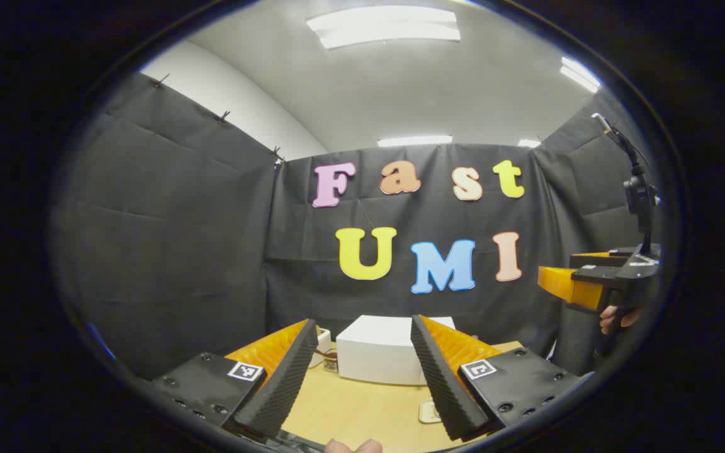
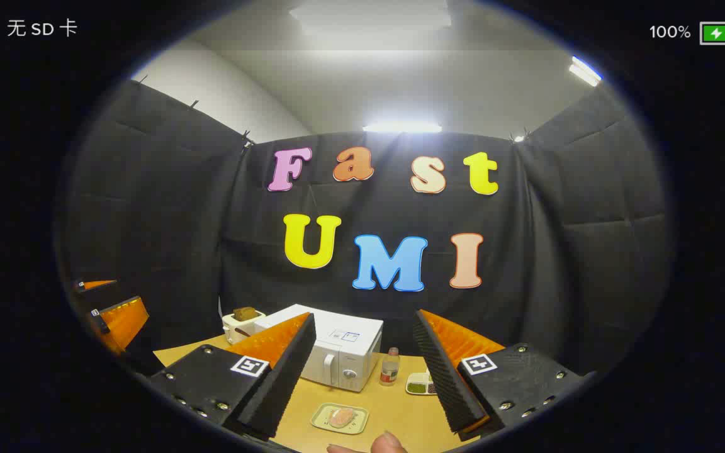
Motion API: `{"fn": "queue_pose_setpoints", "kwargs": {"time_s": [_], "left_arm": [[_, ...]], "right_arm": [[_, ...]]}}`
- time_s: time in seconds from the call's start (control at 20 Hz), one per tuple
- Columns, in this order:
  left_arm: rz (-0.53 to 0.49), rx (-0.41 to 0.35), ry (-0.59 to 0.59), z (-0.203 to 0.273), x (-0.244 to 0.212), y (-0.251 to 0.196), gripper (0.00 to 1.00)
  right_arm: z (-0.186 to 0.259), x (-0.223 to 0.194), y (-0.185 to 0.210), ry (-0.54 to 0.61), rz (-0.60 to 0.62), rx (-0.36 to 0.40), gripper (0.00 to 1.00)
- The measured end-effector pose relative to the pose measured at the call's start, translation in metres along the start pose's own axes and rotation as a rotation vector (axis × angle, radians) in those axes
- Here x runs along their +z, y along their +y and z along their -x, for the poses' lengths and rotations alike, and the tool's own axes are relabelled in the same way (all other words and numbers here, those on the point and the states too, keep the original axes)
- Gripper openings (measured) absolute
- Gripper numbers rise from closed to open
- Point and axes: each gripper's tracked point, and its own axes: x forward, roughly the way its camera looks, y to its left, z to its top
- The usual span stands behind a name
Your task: Open the microwave oven with the left hand, put the food in, and close the microwave oven.
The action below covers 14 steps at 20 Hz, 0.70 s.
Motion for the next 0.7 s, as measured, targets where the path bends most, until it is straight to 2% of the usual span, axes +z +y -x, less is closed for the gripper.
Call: {"fn": "queue_pose_setpoints", "kwargs": {"time_s": [0.7], "left_arm": [[-0.021, 0.002, 0.003, 0.004, 0.0011, -0.0053, 0.97]], "right_arm": [[0.0014, -0.0039, -0.0047, 0.008, -0.011, 0.0, 0.95]]}}
